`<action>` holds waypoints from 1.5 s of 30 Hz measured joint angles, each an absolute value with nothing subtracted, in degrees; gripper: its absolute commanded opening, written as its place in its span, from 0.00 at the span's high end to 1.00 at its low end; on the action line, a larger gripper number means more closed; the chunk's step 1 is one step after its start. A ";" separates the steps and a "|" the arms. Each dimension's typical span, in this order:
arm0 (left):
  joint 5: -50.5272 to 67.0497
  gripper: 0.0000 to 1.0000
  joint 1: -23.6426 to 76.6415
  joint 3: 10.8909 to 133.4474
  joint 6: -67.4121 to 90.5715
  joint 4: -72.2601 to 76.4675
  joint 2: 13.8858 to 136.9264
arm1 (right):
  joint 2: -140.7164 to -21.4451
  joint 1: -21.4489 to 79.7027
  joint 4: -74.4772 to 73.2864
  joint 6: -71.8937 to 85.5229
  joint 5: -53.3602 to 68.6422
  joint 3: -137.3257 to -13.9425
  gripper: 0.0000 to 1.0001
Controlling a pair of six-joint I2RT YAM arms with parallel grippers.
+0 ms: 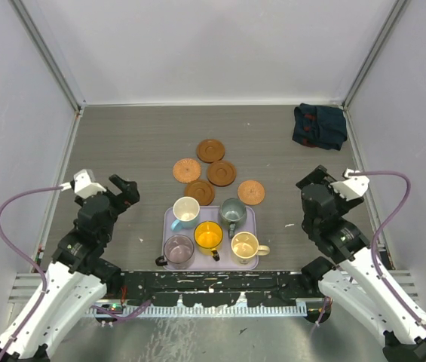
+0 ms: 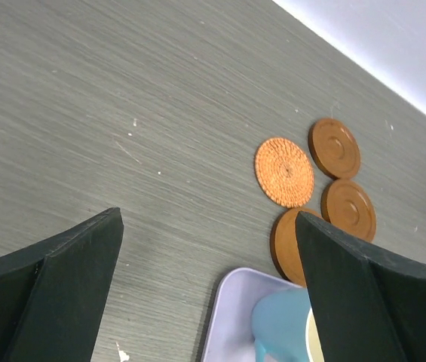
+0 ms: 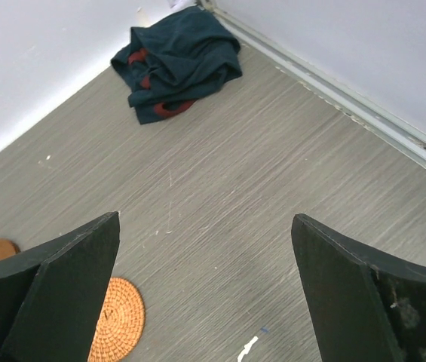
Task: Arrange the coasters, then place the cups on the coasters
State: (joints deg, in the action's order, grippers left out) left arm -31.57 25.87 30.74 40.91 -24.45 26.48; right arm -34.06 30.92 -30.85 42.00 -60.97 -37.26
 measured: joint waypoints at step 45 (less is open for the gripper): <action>-15.25 0.15 23.51 45.30 23.68 -2.81 76.55 | -82.13 26.28 -2.92 21.32 -19.77 -51.27 0.99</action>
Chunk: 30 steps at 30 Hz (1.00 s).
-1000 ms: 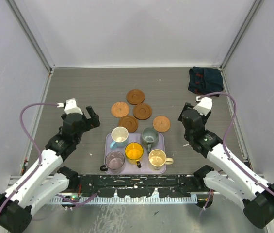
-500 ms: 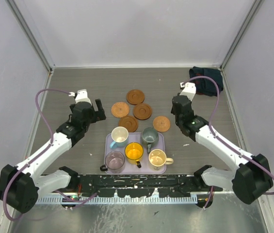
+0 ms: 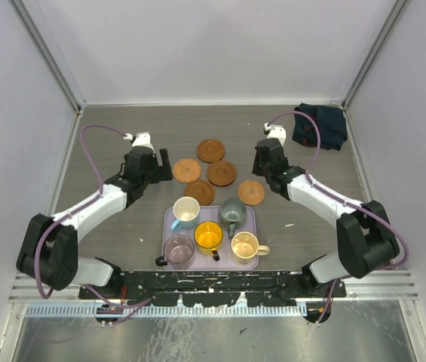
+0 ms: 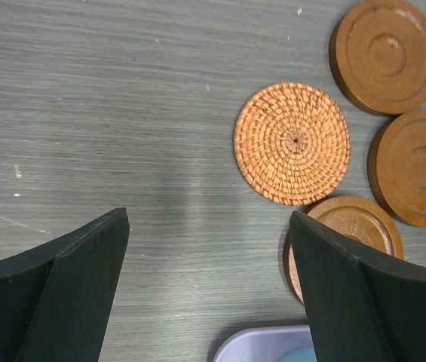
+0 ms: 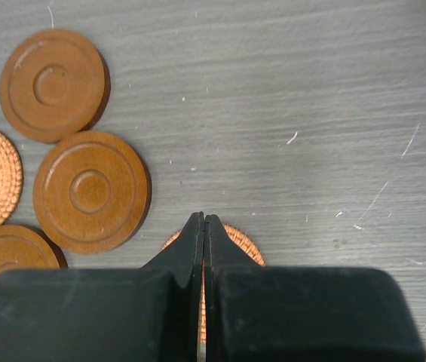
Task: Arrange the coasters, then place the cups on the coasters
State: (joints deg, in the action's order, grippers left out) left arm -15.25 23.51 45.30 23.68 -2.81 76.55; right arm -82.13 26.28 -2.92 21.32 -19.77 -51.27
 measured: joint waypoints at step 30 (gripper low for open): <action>-2.63 0.11 23.51 56.45 20.45 3.70 93.36 | -101.30 26.96 2.35 25.28 10.22 -59.18 0.99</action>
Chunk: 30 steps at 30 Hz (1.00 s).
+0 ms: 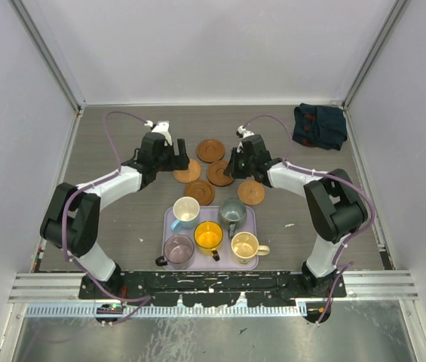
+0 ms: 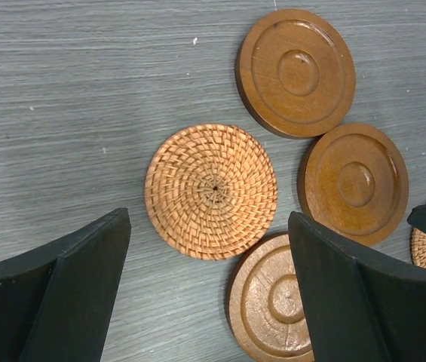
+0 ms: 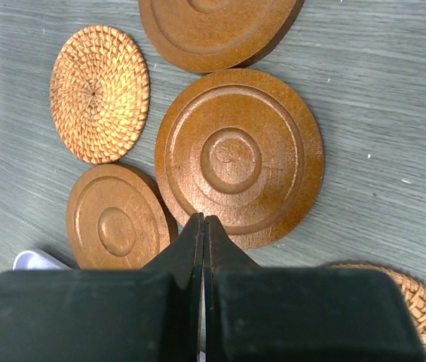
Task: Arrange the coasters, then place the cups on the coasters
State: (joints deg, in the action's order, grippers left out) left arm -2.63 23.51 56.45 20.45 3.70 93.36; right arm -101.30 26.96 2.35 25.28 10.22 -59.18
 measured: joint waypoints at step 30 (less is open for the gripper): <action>24.21 0.42 23.51 83.64 23.42 9.54 121.45 | -102.30 27.27 2.59 25.41 8.84 -59.27 0.99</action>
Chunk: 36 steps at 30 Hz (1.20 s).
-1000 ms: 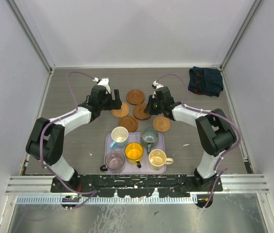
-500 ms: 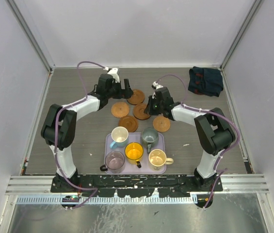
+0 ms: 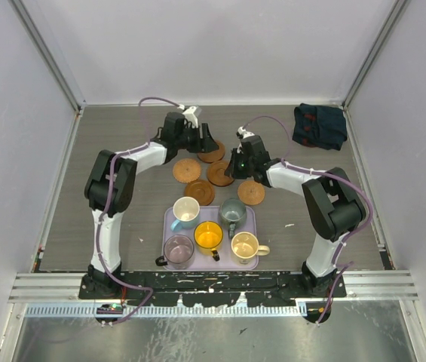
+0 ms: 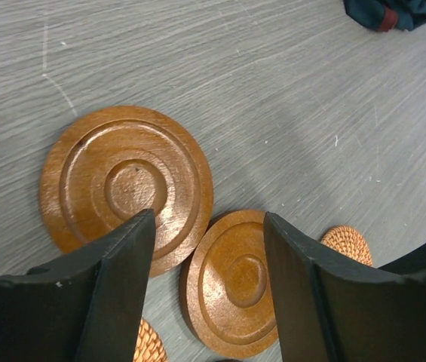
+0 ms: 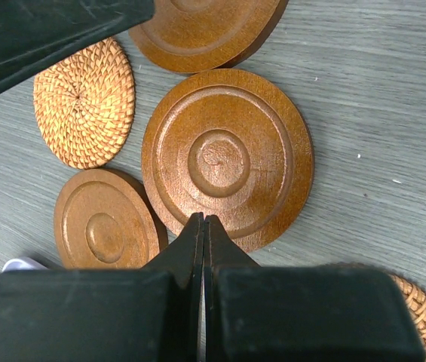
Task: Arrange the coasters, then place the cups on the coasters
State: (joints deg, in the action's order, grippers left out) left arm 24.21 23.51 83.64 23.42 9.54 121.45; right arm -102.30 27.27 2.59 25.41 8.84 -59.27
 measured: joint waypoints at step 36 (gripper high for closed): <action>25.76 0.39 18.09 102.30 25.69 -9.47 133.23 | -115.31 26.33 -2.26 24.12 3.05 -73.43 0.99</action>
State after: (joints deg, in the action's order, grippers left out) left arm 25.76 18.09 102.30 25.69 -9.47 133.23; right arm -115.31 26.33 -2.26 24.12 3.05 -73.43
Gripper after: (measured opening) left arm 0.608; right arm 0.026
